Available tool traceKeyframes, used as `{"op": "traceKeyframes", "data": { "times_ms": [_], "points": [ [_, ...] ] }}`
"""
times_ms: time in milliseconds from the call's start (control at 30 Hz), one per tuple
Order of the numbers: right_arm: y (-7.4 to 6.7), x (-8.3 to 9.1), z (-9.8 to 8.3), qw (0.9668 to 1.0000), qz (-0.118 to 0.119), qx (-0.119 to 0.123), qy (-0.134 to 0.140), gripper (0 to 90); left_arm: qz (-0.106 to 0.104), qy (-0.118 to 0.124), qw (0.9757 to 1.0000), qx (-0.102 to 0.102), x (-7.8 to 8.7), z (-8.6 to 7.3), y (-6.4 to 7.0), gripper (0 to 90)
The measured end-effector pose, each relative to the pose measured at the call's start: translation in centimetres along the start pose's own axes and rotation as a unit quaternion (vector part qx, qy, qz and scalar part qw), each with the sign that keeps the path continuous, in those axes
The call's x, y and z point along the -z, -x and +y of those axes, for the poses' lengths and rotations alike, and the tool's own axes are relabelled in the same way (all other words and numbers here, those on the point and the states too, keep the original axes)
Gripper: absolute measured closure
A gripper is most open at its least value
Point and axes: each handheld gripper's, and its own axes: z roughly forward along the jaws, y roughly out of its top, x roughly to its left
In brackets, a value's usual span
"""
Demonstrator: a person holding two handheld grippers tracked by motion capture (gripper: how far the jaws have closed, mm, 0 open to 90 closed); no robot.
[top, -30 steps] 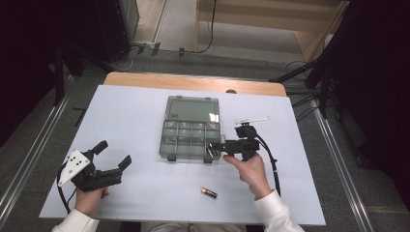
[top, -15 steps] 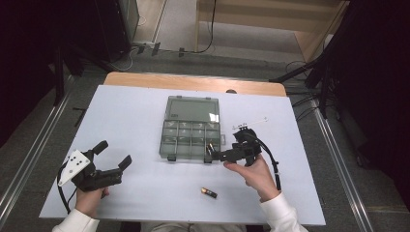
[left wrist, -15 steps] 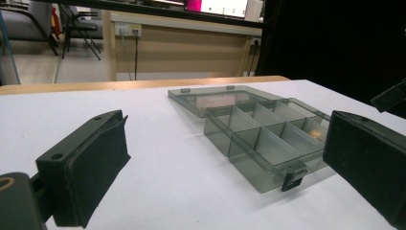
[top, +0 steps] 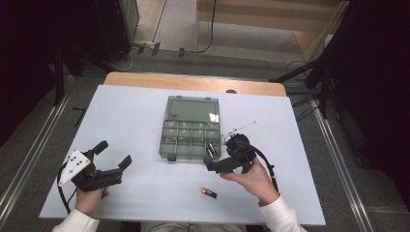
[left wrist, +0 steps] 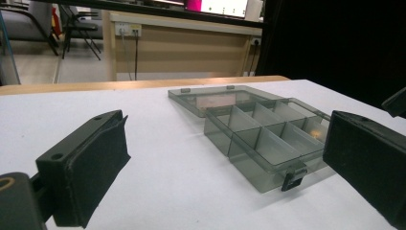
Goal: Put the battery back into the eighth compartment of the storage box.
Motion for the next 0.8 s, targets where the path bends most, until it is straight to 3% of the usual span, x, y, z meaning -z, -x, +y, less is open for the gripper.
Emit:
{"op": "traceKeyframes", "data": {
  "times_ms": [233, 500, 667, 800],
  "points": [
    [-1.2, -0.5, -0.1, 0.9986, -0.018, 0.042, -0.027, 0.0, 0.0, -0.002, 1.0, -0.001, 0.0, 0.0, 0.0, 1.3],
    [-2.2, -1.7, -0.3, 0.9936, -0.021, 0.086, -0.07, 0.0, 0.0, -0.001, 1.0, 0.0, 0.0, 0.0, 0.0, 1.3],
    [-3.0, -2.7, -0.5, 0.9868, -0.027, 0.116, -0.109, 0.0, -0.001, -0.001, 1.0, 0.0, 0.0, 0.0, 0.0, 1.3],
    [-3.6, -3.6, -0.8, 0.978, -0.037, 0.138, -0.152, 1.1, -0.002, -0.002, 1.0, 0.0, 0.0, 0.0, 0.0, 1.3]
  ]
}}
